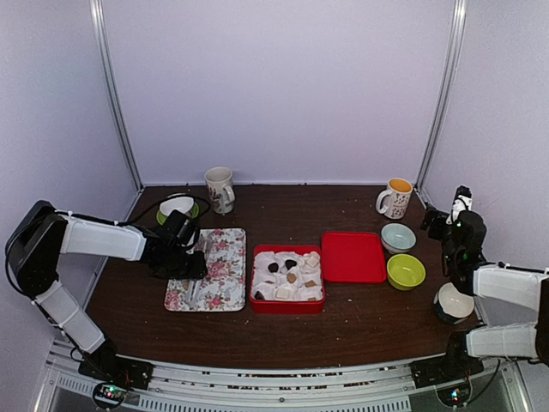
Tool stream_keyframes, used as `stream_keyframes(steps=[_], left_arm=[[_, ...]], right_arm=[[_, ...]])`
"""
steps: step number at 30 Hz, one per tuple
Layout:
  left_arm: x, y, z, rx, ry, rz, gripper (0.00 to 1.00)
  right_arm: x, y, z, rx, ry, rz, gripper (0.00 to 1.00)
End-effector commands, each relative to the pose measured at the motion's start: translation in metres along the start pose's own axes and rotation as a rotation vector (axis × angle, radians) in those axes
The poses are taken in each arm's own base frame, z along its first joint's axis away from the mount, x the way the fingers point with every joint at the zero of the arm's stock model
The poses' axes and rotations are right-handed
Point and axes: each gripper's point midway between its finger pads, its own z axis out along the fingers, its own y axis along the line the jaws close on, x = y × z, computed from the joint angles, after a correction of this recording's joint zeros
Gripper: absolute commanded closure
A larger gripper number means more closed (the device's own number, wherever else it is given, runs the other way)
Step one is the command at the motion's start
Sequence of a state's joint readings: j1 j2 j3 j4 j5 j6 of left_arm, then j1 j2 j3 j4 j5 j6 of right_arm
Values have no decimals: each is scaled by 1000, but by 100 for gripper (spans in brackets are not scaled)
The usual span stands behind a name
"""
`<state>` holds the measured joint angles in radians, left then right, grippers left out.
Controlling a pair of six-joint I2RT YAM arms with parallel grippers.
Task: Pack the chocolate
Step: Place the clamp on the plate.
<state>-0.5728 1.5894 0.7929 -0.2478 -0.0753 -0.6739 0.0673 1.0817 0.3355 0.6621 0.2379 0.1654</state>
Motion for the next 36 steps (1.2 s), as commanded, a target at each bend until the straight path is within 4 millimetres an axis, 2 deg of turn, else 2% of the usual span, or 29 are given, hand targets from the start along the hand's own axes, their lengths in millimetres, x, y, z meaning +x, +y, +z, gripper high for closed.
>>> stream_keyframes(steps=[1, 4, 8, 11, 16, 23, 32, 36], left_arm=[[-26, -8, 0, 22, -76, -8, 64], [-26, -13, 5, 42, -72, -16, 64], [-25, -16, 11, 50, -57, -25, 64], [-23, -15, 15, 51, -48, -30, 64], [-21, -17, 13, 69, -52, -20, 61], [-26, -17, 1, 73, -87, 2, 57], [-32, -8, -17, 43, -142, 13, 51], [-34, -4, -25, 33, -164, 11, 46]], right_arm=[[23, -34, -8, 187, 86, 43, 0], [33, -30, -4, 189, 181, -12, 0], [36, -17, -5, 168, 268, -92, 0], [36, -9, -10, 126, 325, -83, 0], [41, 27, -17, -67, 400, -31, 2], [52, 60, -20, -164, 491, -88, 2], [54, 127, -36, -392, 501, -188, 2], [69, 155, -50, -469, 563, -242, 4]])
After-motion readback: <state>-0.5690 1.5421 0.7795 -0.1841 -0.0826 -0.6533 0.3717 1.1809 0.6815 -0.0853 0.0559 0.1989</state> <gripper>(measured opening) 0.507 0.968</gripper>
